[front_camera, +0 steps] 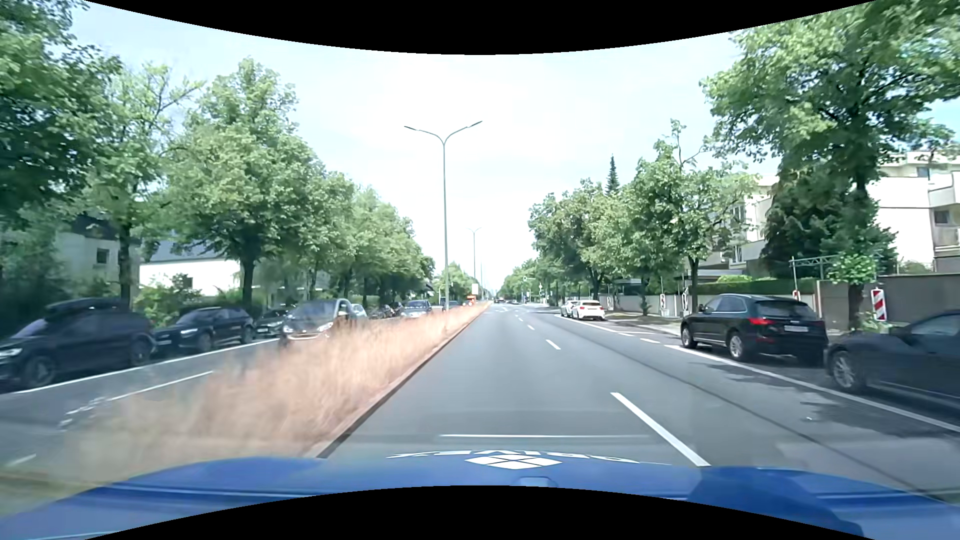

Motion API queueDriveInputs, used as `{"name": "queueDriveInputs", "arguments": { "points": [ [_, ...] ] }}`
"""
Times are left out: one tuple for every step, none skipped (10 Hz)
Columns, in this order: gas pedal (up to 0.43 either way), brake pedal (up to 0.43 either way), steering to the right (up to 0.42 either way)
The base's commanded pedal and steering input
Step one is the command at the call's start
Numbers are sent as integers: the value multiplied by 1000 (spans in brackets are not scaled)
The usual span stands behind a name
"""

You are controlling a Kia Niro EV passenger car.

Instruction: Follow the waypoints while adhering to traffic rules and regulations

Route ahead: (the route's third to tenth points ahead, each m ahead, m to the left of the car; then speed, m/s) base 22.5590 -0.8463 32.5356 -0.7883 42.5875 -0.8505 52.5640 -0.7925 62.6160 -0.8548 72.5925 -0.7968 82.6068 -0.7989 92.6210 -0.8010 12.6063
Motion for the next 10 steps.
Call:
{"name": "queueDriveInputs", "arguments": {
  "points": [
    [197,0,-6],
    [197,0,-6],
    [197,0,-7],
    [197,0,-6],
    [197,0,-6],
    [197,0,-5],
    [197,0,-5],
    [197,0,-5],
    [197,0,-4],
    [197,0,-4]
  ]
}}
